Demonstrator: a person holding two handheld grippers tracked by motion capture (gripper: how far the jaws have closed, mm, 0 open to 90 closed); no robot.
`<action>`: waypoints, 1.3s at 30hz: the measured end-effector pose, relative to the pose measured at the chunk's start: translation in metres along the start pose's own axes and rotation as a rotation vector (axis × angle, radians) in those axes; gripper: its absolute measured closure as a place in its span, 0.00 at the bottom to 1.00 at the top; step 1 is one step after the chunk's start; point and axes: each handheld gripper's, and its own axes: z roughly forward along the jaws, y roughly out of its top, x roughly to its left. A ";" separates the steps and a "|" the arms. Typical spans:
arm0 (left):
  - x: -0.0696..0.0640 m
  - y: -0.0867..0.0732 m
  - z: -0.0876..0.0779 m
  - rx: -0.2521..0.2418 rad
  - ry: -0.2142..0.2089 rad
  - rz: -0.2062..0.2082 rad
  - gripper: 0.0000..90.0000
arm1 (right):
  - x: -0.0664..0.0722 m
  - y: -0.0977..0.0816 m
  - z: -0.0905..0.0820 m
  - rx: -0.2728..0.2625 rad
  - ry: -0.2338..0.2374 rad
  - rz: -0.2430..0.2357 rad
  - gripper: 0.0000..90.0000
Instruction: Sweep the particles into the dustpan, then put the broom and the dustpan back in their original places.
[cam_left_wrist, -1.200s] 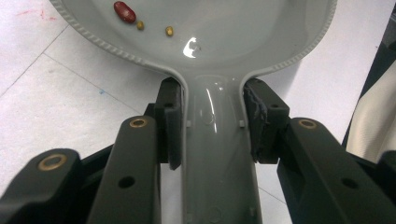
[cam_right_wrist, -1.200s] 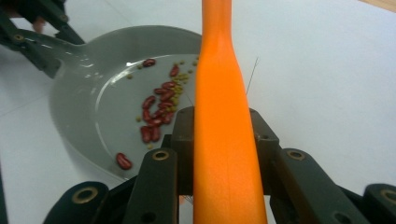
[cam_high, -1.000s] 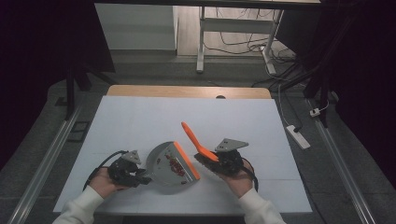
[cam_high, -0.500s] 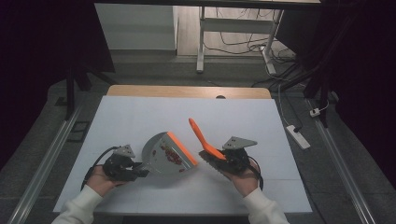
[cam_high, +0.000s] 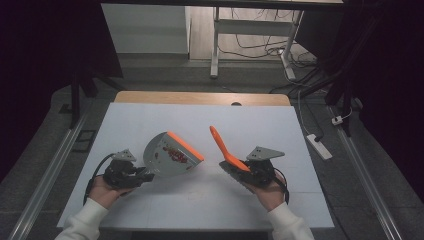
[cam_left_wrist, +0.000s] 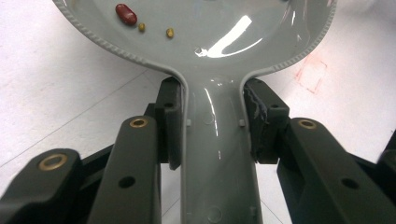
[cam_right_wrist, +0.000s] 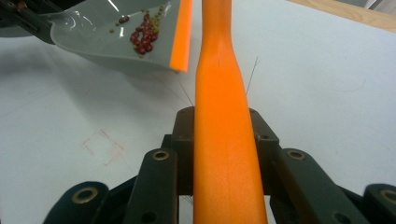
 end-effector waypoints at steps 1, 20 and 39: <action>0.000 0.000 0.000 -0.004 0.004 -0.007 0.69 | -0.001 0.000 -0.001 0.001 -0.001 -0.001 0.78; 0.002 -0.005 0.000 -0.021 0.035 -0.050 0.69 | -0.018 -0.015 -0.011 0.015 -0.021 0.044 0.78; -0.007 -0.013 -0.003 -0.064 0.088 -0.103 0.69 | -0.023 -0.027 -0.026 0.020 0.003 0.069 0.78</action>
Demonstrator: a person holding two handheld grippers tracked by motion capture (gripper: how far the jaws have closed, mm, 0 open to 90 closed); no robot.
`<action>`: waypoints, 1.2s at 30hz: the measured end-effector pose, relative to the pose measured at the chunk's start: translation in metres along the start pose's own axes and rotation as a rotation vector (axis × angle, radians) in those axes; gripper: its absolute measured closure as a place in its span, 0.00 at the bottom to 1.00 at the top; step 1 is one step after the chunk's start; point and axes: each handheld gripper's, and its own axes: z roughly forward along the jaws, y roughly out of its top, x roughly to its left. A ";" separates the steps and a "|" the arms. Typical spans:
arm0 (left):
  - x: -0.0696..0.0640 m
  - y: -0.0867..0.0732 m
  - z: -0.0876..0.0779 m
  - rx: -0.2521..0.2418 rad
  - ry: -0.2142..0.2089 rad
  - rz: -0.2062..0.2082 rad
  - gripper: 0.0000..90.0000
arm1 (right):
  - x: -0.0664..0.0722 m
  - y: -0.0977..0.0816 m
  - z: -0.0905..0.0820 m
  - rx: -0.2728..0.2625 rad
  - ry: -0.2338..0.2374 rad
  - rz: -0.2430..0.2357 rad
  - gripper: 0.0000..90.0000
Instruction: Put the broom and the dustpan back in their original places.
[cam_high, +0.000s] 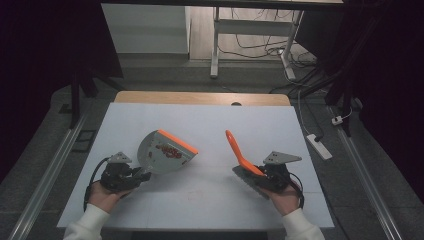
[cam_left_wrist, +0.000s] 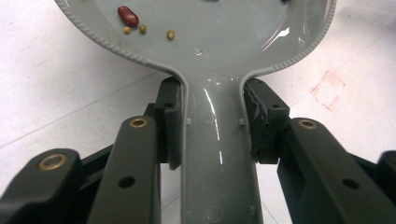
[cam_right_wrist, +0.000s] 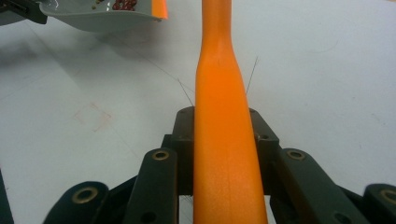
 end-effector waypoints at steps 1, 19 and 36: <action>0.000 -0.001 0.000 0.000 0.001 -0.004 0.69 | -0.001 -0.001 0.000 0.000 0.002 -0.003 0.78; 0.005 -0.021 -0.008 -0.017 0.103 -0.116 0.69 | -0.008 -0.008 -0.007 0.014 0.031 0.008 0.78; 0.013 -0.026 -0.004 -0.068 0.194 -0.224 0.69 | -0.013 -0.008 -0.011 0.018 0.016 0.023 0.78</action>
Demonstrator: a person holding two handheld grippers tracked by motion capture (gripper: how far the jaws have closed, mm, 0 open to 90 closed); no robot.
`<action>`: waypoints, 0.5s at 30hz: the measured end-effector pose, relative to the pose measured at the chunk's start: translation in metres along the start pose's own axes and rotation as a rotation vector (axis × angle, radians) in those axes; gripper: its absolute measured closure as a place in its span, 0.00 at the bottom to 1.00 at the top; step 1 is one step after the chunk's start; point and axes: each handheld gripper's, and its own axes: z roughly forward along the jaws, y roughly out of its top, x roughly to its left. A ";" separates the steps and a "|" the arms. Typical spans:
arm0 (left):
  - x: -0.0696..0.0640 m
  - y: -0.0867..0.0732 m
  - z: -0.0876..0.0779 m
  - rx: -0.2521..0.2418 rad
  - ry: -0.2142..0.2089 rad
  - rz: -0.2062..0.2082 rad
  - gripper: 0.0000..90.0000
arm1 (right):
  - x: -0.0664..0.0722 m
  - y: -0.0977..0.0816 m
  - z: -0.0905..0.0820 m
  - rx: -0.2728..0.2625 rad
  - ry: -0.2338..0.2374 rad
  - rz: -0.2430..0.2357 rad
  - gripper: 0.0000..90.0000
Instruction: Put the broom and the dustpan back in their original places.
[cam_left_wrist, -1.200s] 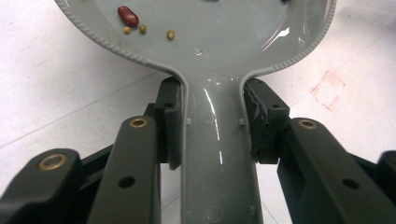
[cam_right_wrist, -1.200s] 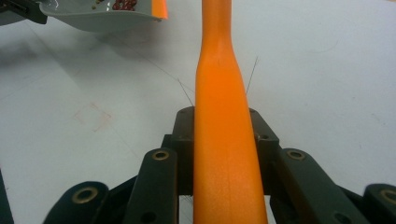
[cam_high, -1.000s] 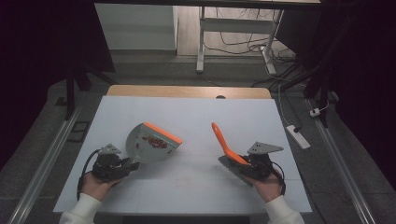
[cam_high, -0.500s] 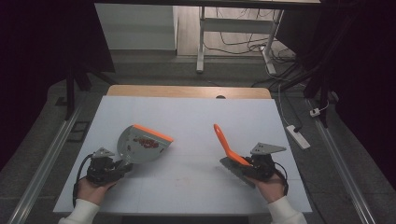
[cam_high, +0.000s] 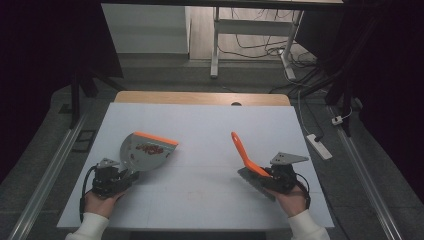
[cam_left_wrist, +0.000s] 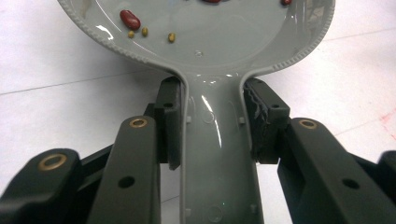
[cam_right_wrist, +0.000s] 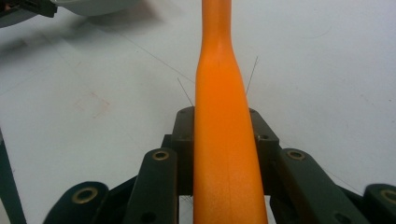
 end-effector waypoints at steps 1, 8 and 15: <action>0.001 0.000 0.000 -0.001 0.006 -0.008 0.69 | 0.000 0.000 0.000 0.001 0.000 0.002 0.78; 0.006 -0.001 0.004 -0.001 0.062 -0.068 0.69 | 0.000 -0.002 0.001 0.018 0.005 0.012 0.78; 0.007 -0.001 0.007 -0.004 0.080 -0.092 0.69 | -0.002 -0.005 0.002 0.042 0.008 0.021 0.78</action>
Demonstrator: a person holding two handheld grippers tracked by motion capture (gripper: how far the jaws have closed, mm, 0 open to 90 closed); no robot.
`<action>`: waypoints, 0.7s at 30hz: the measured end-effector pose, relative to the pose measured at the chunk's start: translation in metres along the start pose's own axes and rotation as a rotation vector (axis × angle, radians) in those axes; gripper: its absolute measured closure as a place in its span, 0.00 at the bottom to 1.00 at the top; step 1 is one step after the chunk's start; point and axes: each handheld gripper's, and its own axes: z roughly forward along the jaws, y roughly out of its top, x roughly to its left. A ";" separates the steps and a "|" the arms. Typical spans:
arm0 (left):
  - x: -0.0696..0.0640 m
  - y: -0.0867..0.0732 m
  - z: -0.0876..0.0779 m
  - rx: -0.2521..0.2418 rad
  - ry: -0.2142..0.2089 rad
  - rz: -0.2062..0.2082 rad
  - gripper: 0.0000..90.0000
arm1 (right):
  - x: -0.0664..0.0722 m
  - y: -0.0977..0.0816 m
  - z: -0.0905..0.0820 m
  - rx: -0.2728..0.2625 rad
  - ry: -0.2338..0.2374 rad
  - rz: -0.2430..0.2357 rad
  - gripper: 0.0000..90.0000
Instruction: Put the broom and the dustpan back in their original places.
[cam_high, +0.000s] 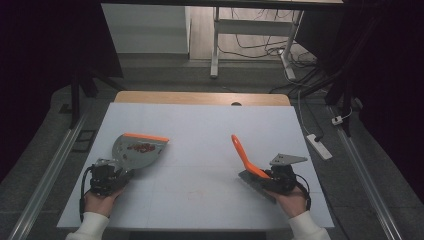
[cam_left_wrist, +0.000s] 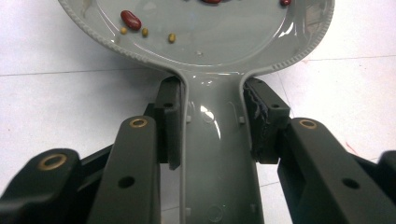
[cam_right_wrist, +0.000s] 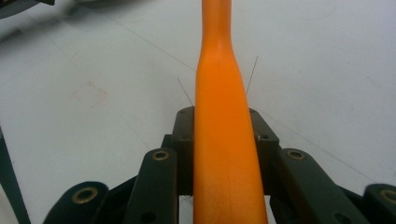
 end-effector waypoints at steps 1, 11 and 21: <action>0.000 0.000 0.001 0.002 -0.002 -0.005 0.69 | 0.000 0.000 0.000 0.002 0.002 0.001 0.78; -0.008 0.001 0.009 0.021 0.021 -0.034 0.68 | -0.006 -0.007 0.001 0.037 0.003 0.035 0.78; -0.012 -0.002 0.017 0.034 0.043 -0.030 0.68 | -0.021 -0.013 0.005 0.057 -0.014 0.081 0.77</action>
